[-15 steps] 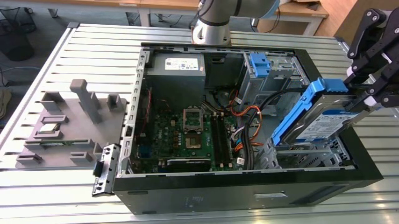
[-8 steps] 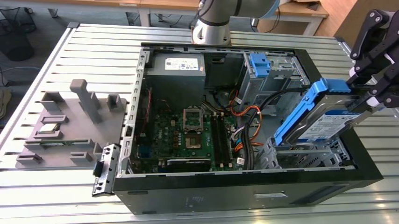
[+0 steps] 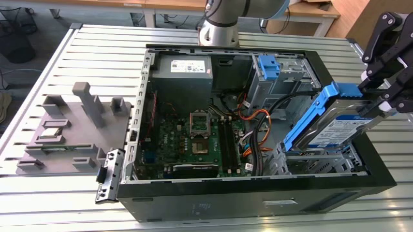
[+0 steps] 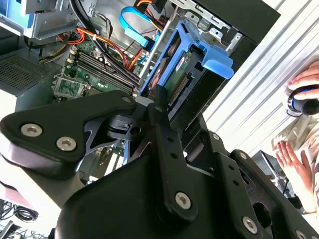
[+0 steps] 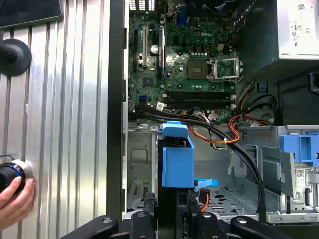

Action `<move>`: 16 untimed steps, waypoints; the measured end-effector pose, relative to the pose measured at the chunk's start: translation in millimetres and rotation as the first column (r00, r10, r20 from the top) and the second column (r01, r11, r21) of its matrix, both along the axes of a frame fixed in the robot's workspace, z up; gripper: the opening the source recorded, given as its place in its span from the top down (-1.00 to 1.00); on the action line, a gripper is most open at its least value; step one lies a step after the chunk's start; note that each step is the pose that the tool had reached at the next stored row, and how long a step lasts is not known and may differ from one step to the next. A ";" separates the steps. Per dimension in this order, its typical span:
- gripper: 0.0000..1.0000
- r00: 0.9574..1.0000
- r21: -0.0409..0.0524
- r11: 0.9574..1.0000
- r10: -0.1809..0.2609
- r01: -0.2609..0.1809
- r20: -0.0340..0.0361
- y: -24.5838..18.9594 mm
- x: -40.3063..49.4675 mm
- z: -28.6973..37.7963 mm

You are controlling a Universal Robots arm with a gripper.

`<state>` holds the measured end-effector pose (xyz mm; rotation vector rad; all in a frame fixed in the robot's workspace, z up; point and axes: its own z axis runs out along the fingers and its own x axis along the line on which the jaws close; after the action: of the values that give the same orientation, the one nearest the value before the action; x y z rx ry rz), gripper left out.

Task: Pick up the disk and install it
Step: 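Insert the disk into the insertion slot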

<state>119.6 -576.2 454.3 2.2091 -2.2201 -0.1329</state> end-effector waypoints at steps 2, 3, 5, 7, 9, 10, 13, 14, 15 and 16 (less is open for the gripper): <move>0.30 1.000 0.000 1.000 0.000 0.000 0.000 0.0 0.0 -0.3; 0.30 1.000 0.000 1.000 0.000 0.000 0.000 0.0 0.0 -0.3; 0.30 1.000 0.000 1.000 0.000 0.000 0.000 0.0 0.0 -0.4; 0.30 1.000 0.001 1.000 0.000 0.000 0.000 0.0 0.0 -0.5; 0.30 1.000 0.003 1.000 0.000 0.000 0.000 0.0 0.0 -1.2; 0.30 1.000 0.004 1.000 0.000 0.000 0.000 0.0 0.0 -1.8; 0.30 1.000 0.004 1.000 0.000 0.000 0.001 0.0 0.0 -3.9; 0.30 1.000 0.005 1.000 0.000 0.000 0.001 0.0 0.0 -4.3; 0.30 1.000 0.005 1.000 0.000 0.000 0.001 0.0 0.0 -4.4; 0.30 1.000 0.006 1.000 0.000 0.000 0.001 0.0 0.0 -4.4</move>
<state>119.6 -576.2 449.9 2.2122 -2.2227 -0.1385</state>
